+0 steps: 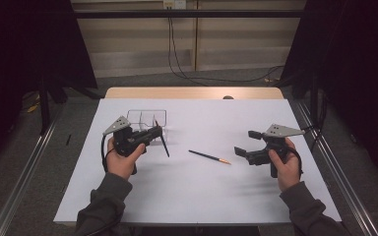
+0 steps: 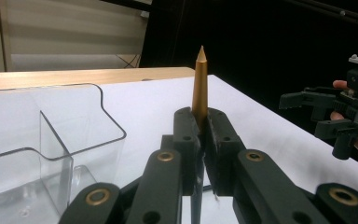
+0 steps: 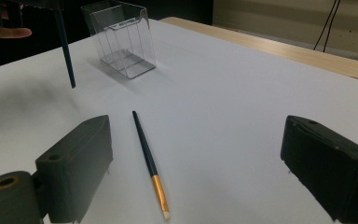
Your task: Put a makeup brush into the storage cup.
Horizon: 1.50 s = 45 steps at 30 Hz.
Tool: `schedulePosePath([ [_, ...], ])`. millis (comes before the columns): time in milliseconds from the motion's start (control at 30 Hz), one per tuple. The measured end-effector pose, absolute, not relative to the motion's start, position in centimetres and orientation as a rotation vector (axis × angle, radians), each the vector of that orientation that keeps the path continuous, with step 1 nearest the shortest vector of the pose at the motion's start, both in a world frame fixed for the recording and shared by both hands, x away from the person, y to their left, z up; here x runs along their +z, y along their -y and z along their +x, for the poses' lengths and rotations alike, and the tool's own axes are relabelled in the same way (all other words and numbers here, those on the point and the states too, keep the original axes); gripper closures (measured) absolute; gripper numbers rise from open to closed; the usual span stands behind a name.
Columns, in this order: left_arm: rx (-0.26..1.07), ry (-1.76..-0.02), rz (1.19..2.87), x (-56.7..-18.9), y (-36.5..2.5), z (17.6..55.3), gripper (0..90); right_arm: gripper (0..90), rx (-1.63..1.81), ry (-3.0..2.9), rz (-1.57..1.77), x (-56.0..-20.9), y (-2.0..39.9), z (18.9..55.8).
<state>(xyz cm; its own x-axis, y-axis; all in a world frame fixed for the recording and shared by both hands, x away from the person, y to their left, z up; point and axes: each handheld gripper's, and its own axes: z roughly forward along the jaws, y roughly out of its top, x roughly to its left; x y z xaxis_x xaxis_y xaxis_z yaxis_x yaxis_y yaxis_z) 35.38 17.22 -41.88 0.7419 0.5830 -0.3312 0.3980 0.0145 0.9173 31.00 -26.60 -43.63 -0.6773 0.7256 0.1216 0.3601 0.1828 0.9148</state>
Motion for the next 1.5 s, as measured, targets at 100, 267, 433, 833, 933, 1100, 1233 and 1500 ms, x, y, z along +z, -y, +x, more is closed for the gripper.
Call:
schedulePosePath([
  [100, 0.169, -0.802, 1.61, -41.9, -17.1, 35.4, 83.7, 8.5, 1.486, -2.123, 1.023, -43.6, 26.6, 30.9],
  [267, 0.167, -0.803, 1.611, -41.9, -17.0, 35.4, 83.7, 8.5, 1.489, -2.115, 1.028, -43.5, 26.8, 30.9],
  [433, 0.169, -0.8, 1.613, -41.6, -17.0, 35.5, 83.7, 8.5, 1.49, -2.109, 1.034, -43.5, 27.1, 30.9],
  [833, 0.179, -0.801, 1.618, -40.5, -17.2, 36.0, 83.7, 8.5, 1.496, -2.108, 1.03, -43.5, 27.3, 30.9],
  [933, 0.182, -0.804, 1.615, -40.3, -17.3, 36.2, 83.7, 8.5, 1.499, -2.108, 1.03, -43.5, 27.3, 30.8],
  [1100, 0.195, -0.814, 1.621, -39.8, -17.3, 36.4, 83.7, 8.5, 1.503, -2.109, 1.034, -43.6, 27.3, 30.9],
  [1233, 0.185, -0.802, 1.617, -39.5, -17.3, 36.7, 83.7, 8.5, 1.508, -2.108, 1.039, -43.5, 27.4, 30.9],
  [1500, 0.189, -0.806, 1.614, -38.8, -17.2, 37.2, 83.7, 8.6, 1.51, -2.101, 1.029, -43.4, 27.5, 30.9],
])
